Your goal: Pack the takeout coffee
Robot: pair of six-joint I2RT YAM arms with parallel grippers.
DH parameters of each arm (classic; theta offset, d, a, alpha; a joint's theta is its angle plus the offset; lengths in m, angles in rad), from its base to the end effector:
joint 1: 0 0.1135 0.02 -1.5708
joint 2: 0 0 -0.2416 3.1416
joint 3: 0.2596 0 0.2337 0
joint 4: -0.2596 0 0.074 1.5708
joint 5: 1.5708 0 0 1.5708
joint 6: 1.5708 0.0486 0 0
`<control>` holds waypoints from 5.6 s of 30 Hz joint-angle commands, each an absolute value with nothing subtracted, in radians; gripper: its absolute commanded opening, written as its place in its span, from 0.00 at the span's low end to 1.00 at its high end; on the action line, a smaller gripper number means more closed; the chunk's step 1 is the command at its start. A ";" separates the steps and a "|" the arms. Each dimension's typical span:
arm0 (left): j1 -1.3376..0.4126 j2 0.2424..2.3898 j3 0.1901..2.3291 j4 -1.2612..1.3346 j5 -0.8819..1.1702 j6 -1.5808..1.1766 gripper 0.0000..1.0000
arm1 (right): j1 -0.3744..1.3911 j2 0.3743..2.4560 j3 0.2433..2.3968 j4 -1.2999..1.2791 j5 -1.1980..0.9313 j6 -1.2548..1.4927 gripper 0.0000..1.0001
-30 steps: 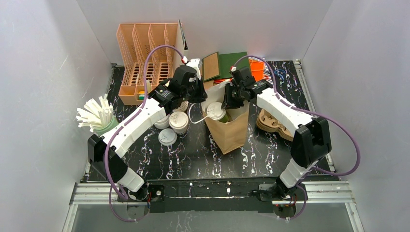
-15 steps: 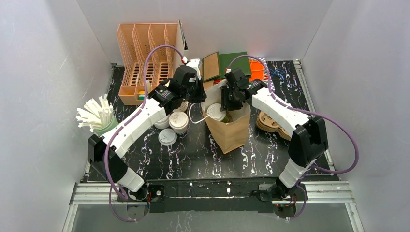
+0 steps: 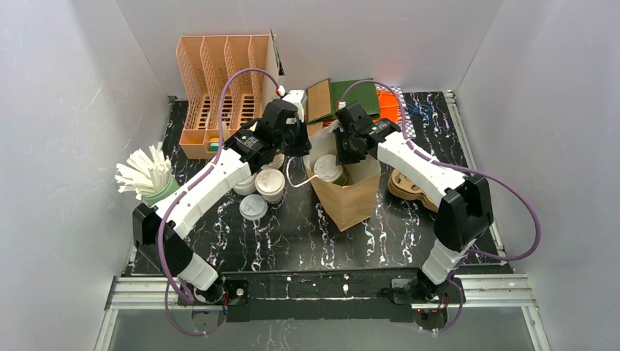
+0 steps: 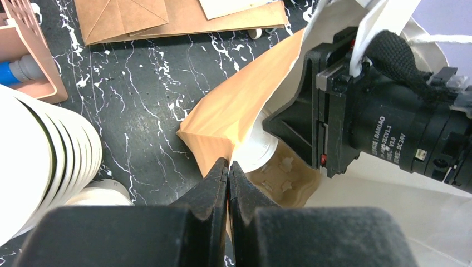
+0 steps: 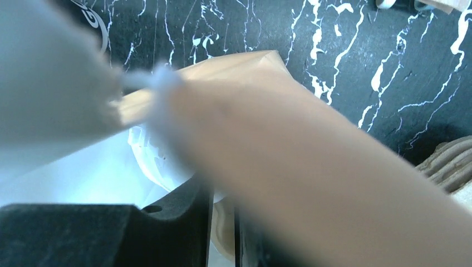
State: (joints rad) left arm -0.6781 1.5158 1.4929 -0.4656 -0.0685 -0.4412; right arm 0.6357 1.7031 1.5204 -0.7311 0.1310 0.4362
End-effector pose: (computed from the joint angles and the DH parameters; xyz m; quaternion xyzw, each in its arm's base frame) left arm 0.2685 -0.2120 0.3521 0.0837 0.8527 -0.2484 0.4519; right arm 0.2930 0.2083 0.2742 -0.0730 0.9419 0.1111 0.3084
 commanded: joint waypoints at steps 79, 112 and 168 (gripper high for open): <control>-0.709 1.550 1.615 -0.559 0.059 -0.247 0.00 | 0.783 1.552 1.367 -0.537 -0.179 -0.362 0.98; -0.710 1.504 1.581 -0.522 0.056 -0.265 0.00 | 0.879 1.555 1.263 -0.396 -0.116 -0.479 0.94; -0.692 1.480 1.518 -0.505 -0.003 -0.262 0.00 | 0.669 1.457 1.218 -0.359 -0.279 -0.057 0.61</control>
